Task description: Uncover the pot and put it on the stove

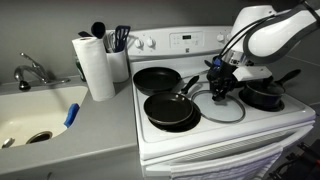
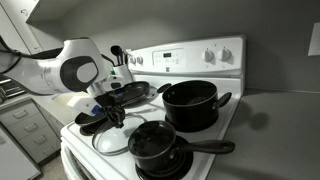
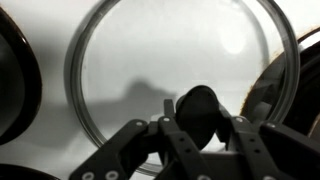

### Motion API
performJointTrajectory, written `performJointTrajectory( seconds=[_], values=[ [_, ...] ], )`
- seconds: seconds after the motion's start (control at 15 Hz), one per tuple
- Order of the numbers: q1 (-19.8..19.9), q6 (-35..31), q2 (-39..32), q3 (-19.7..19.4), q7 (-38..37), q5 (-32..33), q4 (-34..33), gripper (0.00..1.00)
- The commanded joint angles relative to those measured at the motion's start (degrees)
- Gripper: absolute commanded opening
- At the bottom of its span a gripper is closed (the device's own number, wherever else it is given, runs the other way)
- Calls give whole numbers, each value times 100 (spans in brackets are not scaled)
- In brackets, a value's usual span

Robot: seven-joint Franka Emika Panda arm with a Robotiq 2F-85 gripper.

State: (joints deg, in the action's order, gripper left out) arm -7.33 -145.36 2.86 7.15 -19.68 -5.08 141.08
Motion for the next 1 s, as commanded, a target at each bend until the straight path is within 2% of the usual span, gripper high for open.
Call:
performJointTrajectory(
  seconds=[0.0,0.27,0.67,0.73,0.8,0.87,0.93],
  values=[
    [-32,224,77,137,-596,223,184,14],
    [-74,240,63,242,-1040,267,218,14],
    [-84,207,97,265,-1221,235,256,14],
    [-86,237,115,267,-1238,229,253,27],
    [-84,227,112,265,-1251,234,255,51],
    [-80,265,119,263,-1266,246,246,66],
    [-90,272,117,266,-1274,248,245,72]
  ],
)
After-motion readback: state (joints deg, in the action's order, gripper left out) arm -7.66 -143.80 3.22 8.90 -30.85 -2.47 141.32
